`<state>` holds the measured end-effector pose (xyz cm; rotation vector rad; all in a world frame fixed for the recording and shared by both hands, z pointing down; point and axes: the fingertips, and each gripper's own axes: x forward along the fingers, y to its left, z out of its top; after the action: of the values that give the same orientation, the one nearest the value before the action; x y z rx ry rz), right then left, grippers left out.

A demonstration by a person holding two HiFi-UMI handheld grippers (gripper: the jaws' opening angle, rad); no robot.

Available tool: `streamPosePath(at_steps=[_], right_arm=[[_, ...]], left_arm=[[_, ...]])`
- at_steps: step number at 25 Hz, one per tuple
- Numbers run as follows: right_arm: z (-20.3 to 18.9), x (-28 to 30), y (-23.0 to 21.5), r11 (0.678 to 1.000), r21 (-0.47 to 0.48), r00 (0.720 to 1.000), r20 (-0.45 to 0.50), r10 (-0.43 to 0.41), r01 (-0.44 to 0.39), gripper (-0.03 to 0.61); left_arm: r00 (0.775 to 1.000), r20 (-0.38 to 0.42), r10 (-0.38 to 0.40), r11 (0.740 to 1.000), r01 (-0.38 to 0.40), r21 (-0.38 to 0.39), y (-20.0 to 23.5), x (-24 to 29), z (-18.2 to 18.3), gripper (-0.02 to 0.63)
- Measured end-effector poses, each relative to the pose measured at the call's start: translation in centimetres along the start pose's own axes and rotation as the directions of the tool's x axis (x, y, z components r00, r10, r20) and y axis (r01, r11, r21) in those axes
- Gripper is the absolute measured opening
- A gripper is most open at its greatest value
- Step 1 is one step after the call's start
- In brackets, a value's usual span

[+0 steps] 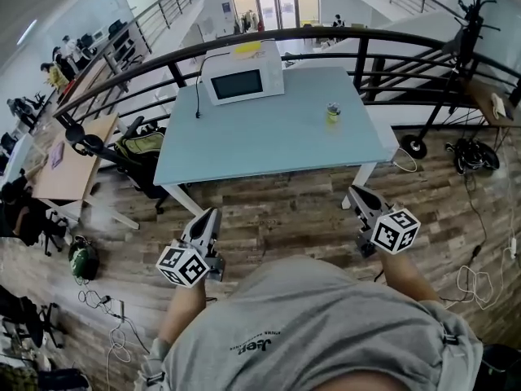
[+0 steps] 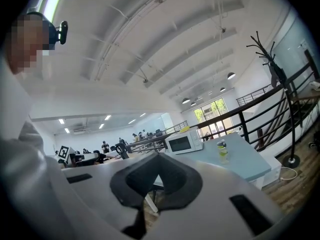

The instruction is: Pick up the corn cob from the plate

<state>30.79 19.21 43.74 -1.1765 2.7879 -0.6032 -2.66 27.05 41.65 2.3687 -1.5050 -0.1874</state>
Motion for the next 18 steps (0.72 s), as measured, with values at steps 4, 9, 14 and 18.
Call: streamPosePath(at_steps=[4, 9, 14, 18], right_arm=[[0.2, -1.5, -2.4, 1.0, 0.003, 1.0, -0.002, 0.006, -0.006, 0.006], [0.0, -1.3, -4.3, 0.999, 0.021, 1.0, -0.004, 0.031, -0.031, 0.006], [-0.2, 1.0, -4.8, 0.998, 0.032, 0.999, -0.002, 0.05, -0.05, 0.006], [-0.4, 4.0, -5.3, 0.999, 0.026, 0.999, -0.006, 0.039, -0.039, 0.006]], left_arm=[[1.0, -0.018, -0.008, 1.0, 0.008, -0.002, -2.5, 2.1, -1.1, 0.012], [0.999, -0.043, 0.005, 1.0, -0.005, 0.007, -3.8, 3.3, -1.6, 0.012], [0.998, -0.049, 0.028, 1.0, -0.027, 0.015, -2.1, 3.8, -1.1, 0.012], [0.999, -0.033, 0.02, 1.0, -0.02, -0.001, 0.9, 5.1, -0.6, 0.012]])
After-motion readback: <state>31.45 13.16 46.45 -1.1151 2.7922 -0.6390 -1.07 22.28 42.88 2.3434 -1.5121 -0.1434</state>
